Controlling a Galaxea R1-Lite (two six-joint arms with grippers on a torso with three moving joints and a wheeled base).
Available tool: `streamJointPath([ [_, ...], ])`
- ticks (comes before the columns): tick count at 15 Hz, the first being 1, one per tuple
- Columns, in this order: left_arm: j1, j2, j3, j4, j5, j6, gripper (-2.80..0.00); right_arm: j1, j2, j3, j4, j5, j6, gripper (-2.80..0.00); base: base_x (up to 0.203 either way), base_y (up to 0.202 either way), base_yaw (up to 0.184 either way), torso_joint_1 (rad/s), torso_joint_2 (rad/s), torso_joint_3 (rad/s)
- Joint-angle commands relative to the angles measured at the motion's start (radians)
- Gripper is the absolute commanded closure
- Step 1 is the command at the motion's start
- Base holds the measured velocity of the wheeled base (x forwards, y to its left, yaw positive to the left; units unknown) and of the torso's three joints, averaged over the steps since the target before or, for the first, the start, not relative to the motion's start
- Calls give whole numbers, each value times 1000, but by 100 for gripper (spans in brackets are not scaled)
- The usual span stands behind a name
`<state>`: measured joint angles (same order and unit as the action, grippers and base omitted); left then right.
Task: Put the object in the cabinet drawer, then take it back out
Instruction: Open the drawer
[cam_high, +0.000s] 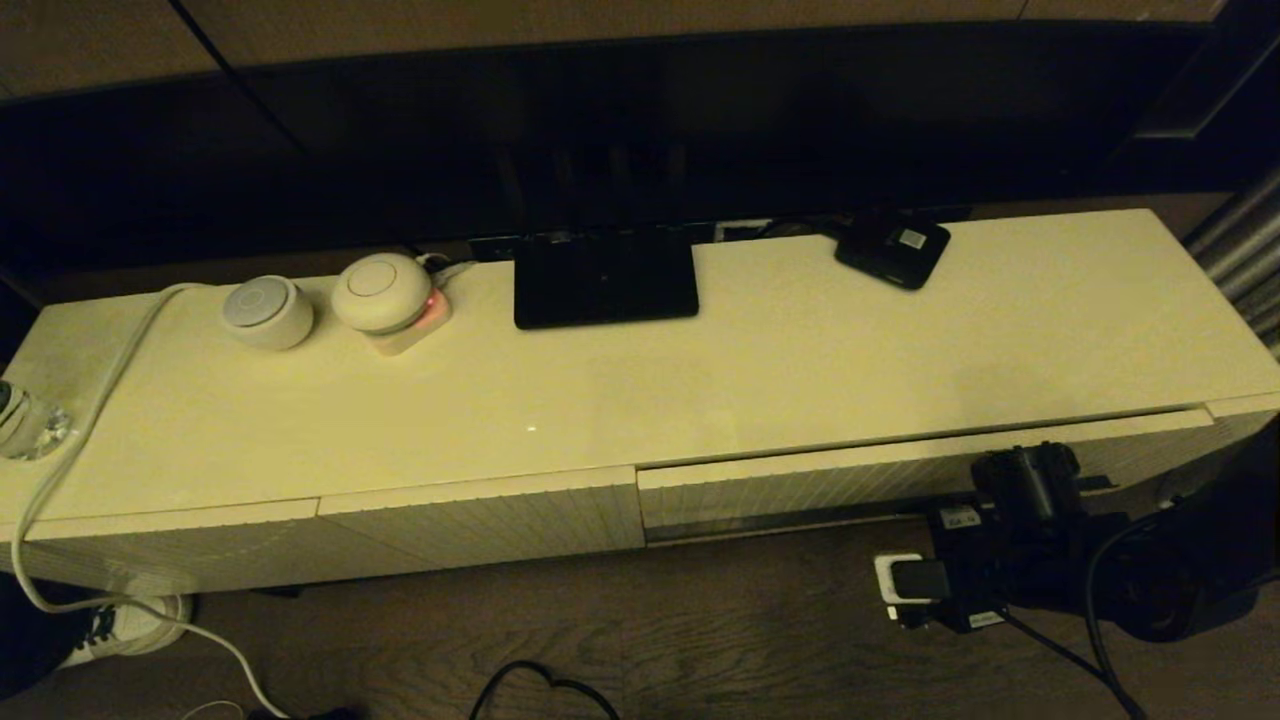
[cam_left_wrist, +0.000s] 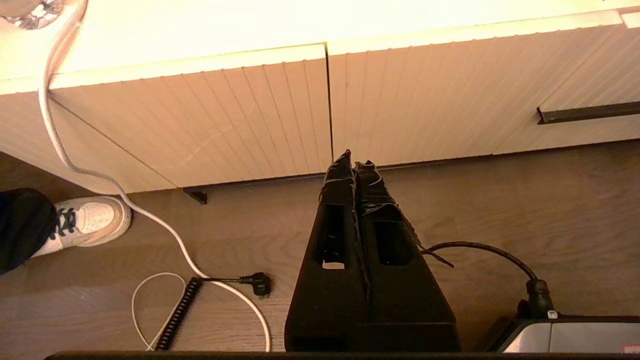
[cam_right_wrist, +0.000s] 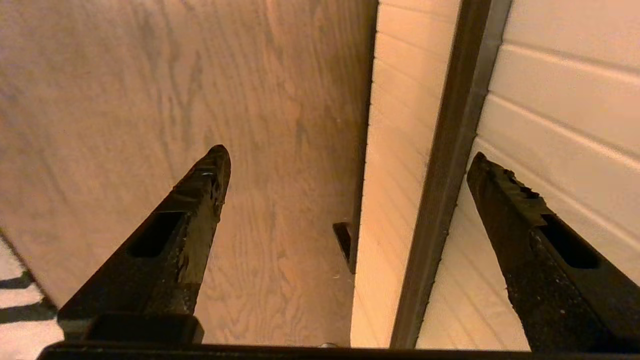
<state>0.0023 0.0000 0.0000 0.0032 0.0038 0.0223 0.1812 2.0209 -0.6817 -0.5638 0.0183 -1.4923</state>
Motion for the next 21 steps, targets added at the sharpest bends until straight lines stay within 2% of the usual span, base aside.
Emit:
streamJointPath([
  [1, 1, 0, 3, 0, 1, 1, 0, -2, 21, -9, -4, 0, -8, -280, 0, 0, 0, 0, 0, 0],
  [14, 1, 0, 3, 0, 1, 1, 0, -14, 85, -109, -1, 0, 18, -280, 0, 0, 0, 0, 0, 0],
  [21, 1, 0, 3, 0, 1, 1, 0, -13, 134, -118, -6, 0, 26, -280, 0, 0, 0, 0, 0, 0],
])
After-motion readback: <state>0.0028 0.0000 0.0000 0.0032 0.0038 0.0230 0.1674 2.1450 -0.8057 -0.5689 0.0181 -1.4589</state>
